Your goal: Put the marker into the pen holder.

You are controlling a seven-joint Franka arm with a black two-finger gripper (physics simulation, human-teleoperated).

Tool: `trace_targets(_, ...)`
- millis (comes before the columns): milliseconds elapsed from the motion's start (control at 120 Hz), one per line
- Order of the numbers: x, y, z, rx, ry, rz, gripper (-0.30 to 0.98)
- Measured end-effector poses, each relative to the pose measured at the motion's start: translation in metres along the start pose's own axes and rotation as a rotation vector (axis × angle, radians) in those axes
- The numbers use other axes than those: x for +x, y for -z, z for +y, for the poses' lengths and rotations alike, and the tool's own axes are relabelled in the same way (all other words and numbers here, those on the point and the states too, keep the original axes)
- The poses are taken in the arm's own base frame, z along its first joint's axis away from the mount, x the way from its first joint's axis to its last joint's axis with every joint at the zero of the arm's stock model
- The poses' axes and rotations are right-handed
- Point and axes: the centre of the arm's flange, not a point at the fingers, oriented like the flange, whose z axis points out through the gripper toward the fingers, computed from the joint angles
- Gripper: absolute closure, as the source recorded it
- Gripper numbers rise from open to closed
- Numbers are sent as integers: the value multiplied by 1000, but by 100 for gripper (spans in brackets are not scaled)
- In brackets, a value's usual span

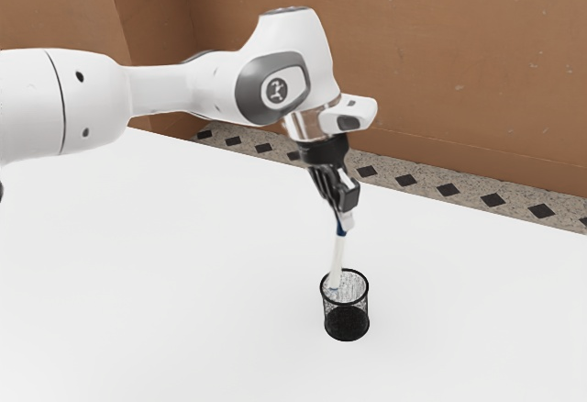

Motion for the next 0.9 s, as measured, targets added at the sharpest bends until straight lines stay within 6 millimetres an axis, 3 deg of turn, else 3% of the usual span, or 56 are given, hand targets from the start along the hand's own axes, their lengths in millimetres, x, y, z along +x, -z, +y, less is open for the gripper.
trace_targets(258, 21, -20, -15, 25, 15, 36, 79)
trace_targets(508, 24, -46, -33, 28, 46, 20, 79)
trace_targets(700, 25, -58, -37, 29, 54, 16, 79)
trace_targets(900, 25, -69, -28, 25, 49, 4, 78)
